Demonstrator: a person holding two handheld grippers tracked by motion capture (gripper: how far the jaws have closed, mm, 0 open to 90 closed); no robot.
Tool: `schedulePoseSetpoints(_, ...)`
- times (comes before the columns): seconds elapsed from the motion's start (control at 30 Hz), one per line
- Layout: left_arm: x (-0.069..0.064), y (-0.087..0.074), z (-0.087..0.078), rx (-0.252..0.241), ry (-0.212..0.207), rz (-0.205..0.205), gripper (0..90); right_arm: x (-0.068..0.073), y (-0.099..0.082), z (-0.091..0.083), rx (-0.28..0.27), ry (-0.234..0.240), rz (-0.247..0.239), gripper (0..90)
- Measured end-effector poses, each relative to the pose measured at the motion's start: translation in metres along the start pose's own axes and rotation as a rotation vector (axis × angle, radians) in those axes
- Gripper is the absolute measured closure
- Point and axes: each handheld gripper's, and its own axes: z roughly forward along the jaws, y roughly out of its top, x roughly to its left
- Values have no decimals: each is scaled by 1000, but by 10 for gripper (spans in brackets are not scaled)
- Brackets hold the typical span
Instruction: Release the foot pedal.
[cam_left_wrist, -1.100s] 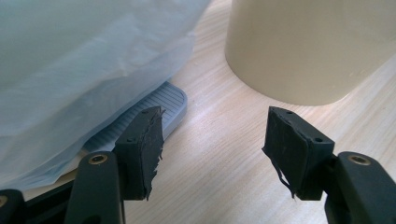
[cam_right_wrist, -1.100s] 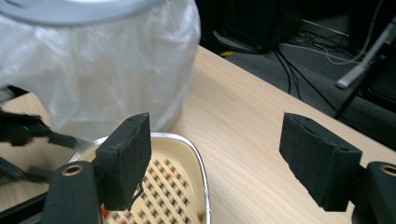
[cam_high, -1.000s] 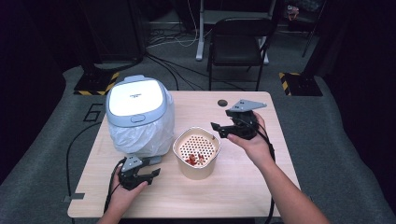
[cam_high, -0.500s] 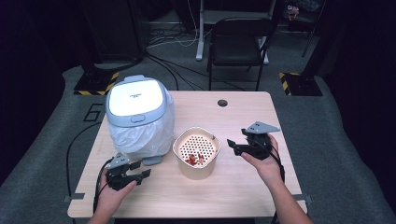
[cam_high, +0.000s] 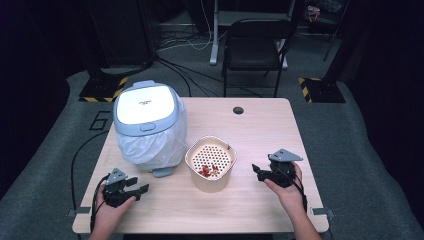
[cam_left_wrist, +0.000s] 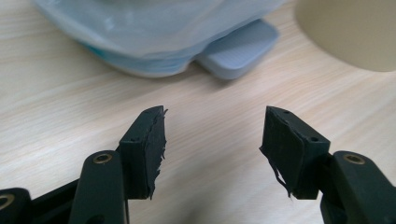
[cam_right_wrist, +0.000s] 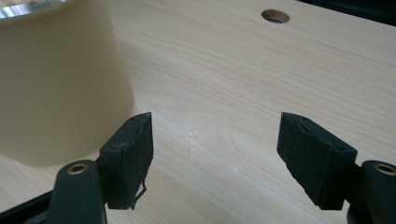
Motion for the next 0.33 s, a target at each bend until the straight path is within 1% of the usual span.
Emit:
schedulePoseSetpoints(0.07, 5, -2, 3, -4, 34, -12, 387, -1, -9, 6, 22, -12, -28, 263)
schedulePoseSetpoints(0.17, 10, -3, 3, -21, 74, -19, 381, -3, -19, 13, 53, -38, -20, 259)
schedulePoseSetpoints(0.23, 14, -2, 2, -11, 95, -15, 381, -6, -23, 17, 61, -51, -28, 259)
schedulePoseSetpoints(0.27, 15, -3, 4, -22, 113, -18, 381, -8, -26, 18, 70, -52, -27, 259)
schedulePoseSetpoints(0.3, 18, -3, 4, -13, 128, -15, 381, -10, -29, 19, 84, -48, -12, 259)
schedulePoseSetpoints(0.33, 19, -3, 4, 3, 133, -21, 380, -13, -33, 21, 93, -57, -2, 259)
